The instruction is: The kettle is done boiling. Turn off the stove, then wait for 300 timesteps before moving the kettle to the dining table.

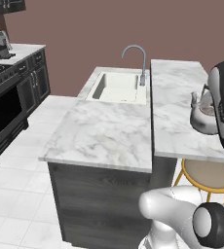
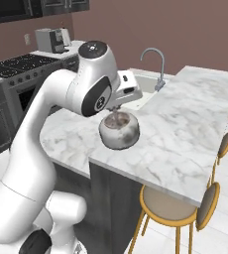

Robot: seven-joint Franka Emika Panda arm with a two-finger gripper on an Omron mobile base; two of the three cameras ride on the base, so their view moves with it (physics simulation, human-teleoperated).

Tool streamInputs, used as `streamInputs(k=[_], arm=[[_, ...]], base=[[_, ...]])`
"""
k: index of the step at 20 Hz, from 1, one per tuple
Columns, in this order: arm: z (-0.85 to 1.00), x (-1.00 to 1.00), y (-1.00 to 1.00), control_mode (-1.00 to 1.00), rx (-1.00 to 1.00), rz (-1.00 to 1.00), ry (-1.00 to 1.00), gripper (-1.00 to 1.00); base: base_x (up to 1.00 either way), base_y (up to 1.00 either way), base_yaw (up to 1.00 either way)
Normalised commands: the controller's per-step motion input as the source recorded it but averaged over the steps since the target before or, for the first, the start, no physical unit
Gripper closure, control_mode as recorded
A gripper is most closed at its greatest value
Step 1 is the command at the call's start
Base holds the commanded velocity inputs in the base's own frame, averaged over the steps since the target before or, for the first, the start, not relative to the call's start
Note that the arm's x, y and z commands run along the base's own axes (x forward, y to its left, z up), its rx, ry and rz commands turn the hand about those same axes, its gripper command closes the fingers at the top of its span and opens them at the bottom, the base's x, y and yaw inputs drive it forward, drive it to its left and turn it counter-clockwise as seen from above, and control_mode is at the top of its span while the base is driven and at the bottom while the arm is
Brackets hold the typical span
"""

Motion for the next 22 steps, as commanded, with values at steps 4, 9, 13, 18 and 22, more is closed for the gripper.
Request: streamInputs(k=[4,9,13,18,22], arm=[[-0.08,0.14,-0.19,-1.0,0.0,0.0,0.03,1.0],[-0.16,0.1,-0.18,-1.0,0.01,0.0,0.0,1.0],[-0.21,0.16,-0.15,-1.0,0.01,0.0,0.0,1.0],[-0.21,0.15,-0.15,-1.0,0.02,0.0,0.0,1.0],[-0.13,0.2,-0.08,-1.0,0.01,0.0,0.0,1.0]], base=[[0.0,0.0,0.0],[0.0,0.0,0.0],[0.0,0.0,0.0],[0.0,0.0,0.0],[0.0,0.0,0.0]])
